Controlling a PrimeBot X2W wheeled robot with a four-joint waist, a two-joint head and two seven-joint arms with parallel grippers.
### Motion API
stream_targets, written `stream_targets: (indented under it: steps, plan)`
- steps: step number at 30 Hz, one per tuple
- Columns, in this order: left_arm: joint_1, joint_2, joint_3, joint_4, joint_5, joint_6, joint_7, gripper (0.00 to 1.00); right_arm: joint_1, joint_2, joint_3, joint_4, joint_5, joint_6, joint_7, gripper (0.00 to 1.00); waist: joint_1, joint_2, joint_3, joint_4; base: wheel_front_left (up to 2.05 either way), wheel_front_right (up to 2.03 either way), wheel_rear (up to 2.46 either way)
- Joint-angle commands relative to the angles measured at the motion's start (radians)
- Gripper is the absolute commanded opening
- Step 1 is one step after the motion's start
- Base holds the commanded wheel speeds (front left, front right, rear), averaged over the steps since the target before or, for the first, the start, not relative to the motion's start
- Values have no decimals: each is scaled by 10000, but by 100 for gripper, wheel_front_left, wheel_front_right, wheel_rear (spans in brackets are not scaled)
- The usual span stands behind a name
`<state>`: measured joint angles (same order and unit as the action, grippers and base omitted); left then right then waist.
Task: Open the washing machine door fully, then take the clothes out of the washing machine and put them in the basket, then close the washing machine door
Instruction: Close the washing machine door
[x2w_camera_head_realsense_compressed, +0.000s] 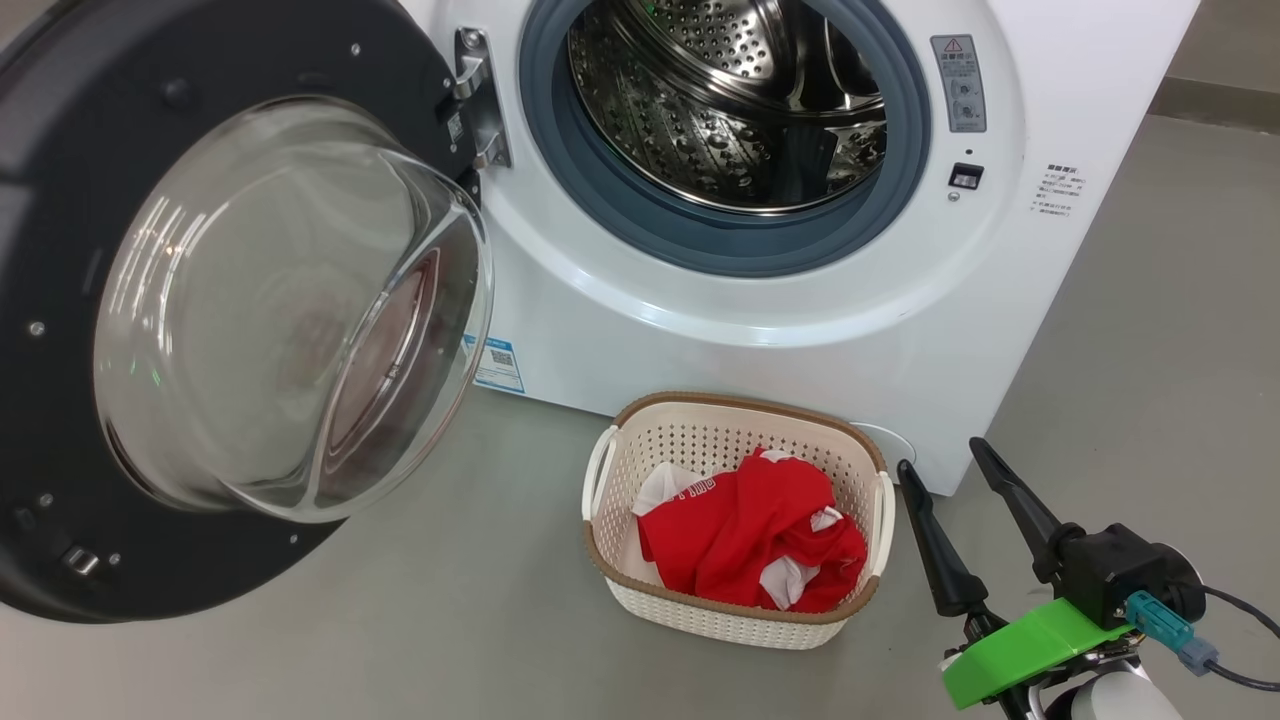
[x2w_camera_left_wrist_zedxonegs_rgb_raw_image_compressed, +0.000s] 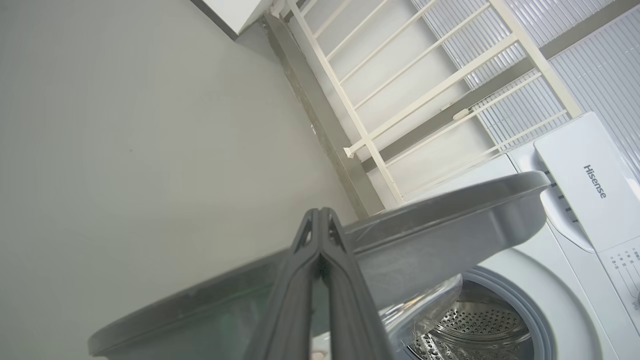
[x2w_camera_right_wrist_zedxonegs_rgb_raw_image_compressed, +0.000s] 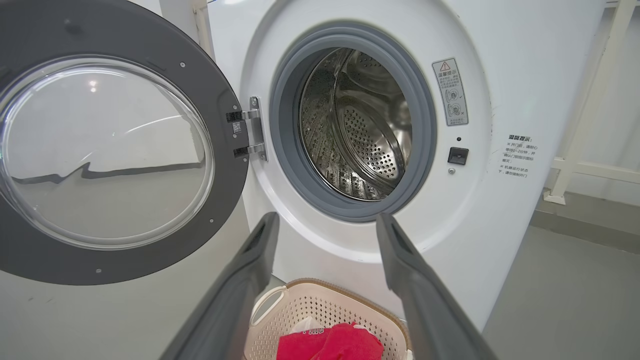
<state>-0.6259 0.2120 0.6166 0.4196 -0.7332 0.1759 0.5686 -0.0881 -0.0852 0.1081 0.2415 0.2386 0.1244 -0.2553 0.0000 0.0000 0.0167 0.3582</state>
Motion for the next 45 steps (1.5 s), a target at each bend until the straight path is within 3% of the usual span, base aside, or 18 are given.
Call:
stream_targets:
  steps: [1,14,28,37,45]
  plan:
    - [142,302,119,-271,-335,-112,362,0,-379,-78,214,-251,-7,63,-65,100,0,0,21,-29,0,0,0]
    - [-55,767,299,1165,-1383,-1492,1086,0,-412,-19,204,-237,10,63,-65,100,0,0,20,-27,0,0,0]
    - [-219,366,854,1787,-2871,-2405,1702,0,-378,49,154,-212,-31,63,-65,100,0,0,-15,32,0,0,0]
    - [67,-337,947,917,-3637,-2605,2294,0,-353,102,161,-205,-36,63,-65,100,0,0,-6,6,0,0,0]
    - [617,-1057,687,-443,-3975,-2511,2941,0,-329,135,128,-208,-45,63,-65,100,0,0,23,-35,0,0,0]
